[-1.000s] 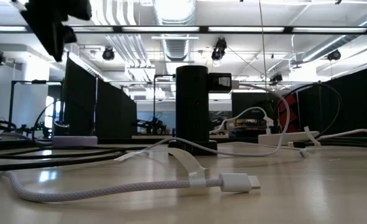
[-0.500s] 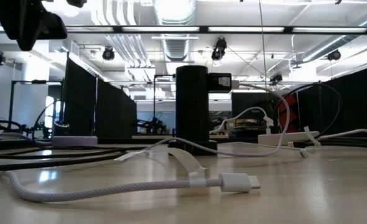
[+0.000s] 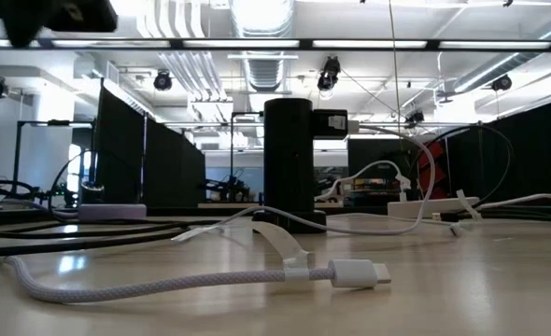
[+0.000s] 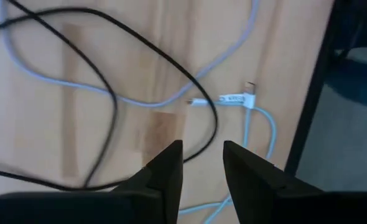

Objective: Insert USB
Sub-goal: Insert the green charger cable into the violet outlet extension

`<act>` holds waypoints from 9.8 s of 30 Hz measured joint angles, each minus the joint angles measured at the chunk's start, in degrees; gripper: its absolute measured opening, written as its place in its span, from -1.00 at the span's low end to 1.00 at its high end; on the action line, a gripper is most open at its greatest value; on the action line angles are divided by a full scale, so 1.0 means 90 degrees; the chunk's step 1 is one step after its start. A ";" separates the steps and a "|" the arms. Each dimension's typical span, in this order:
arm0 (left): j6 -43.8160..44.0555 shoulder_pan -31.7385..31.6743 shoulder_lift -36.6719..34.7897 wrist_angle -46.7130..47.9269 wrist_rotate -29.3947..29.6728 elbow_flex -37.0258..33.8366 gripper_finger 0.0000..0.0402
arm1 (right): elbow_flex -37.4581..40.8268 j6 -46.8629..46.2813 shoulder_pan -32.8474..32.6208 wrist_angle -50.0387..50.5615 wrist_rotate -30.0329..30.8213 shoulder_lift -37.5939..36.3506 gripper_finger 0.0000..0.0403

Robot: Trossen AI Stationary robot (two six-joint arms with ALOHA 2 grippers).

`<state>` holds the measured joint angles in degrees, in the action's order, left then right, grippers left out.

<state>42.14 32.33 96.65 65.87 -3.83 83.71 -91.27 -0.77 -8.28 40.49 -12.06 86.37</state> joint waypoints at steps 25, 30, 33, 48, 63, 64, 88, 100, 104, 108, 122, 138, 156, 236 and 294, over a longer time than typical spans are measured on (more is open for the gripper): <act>0.1499 0.1590 0.1407 -0.1172 0.1035 -0.0147 -0.11 | 0.0377 -0.2838 -0.1134 -0.1250 0.2691 0.0150 -0.08; 0.1210 0.1677 0.1726 -0.1913 0.1204 -0.0147 -0.15 | 0.0377 -0.2945 -0.1138 -0.1248 0.2679 0.0262 -0.08; 0.0963 0.1696 0.1849 -0.2252 0.1375 -0.0147 -0.20 | 0.0377 -0.3064 -0.1166 -0.1242 0.2682 0.0302 -0.08; 0.1535 0.1708 0.1963 -0.2245 0.1320 -0.0705 -0.33 | 0.0376 -0.3076 -0.1389 -0.1195 0.2675 0.0396 -0.08; 0.1854 0.1713 0.1890 -0.2631 0.1337 -0.1024 -0.90 | 0.0375 -0.3075 -0.1415 -0.1193 0.2632 0.0396 -0.08; 0.1854 0.1713 0.1877 -0.2603 0.1322 -0.0999 -0.94 | 0.0375 -0.3075 -0.1425 -0.1193 0.2617 0.0396 -0.08; 0.2255 0.1501 -0.0371 -0.1090 0.3361 0.0183 -1.00 | 0.0375 -0.0744 -0.2169 -0.3358 0.2003 0.0406 -0.08; 0.0917 0.0790 -0.0668 -0.3464 0.3768 0.0186 -1.00 | 0.0375 -0.0773 -0.2285 -0.3305 0.2006 0.0408 -0.08; 0.0858 0.0566 -0.0659 -0.3701 0.3308 0.0183 -1.00 | 0.0375 -0.1132 -0.2290 -0.2995 0.1958 0.0410 -0.08; 0.0715 0.0425 -0.0657 -0.3726 0.2938 0.0183 -1.00 | 0.0375 -0.1517 -0.2284 -0.2701 0.1949 0.0415 -0.08; 0.0087 0.0188 -0.0657 -0.3751 0.2643 0.0183 -1.00 | 0.0375 -0.2251 -0.2021 -0.2727 0.1669 0.0896 -0.08; -0.0449 0.0241 -0.0655 -0.3348 0.2684 0.0183 -1.00 | 0.0367 -0.1692 -0.1883 -0.2809 0.2275 0.0996 -0.08; -0.0664 0.0243 -0.0655 -0.3303 0.2582 0.0183 -1.00 | 0.0377 -0.2064 -0.1799 -0.2573 0.2016 0.1141 -0.18; -0.2577 0.2320 -0.0746 -0.7855 0.7306 -0.0973 -0.15 | 0.0382 -0.1341 -0.2327 -0.3965 0.2450 0.1037 -0.99; -0.5685 0.2009 -0.0747 -1.0137 0.7152 -0.0983 -0.56 | 0.0382 0.0092 -0.2421 -0.5724 0.2724 0.1037 -0.99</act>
<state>-9.02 50.41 89.93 -25.37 60.54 74.87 -87.83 0.05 -30.06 -11.03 12.45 95.70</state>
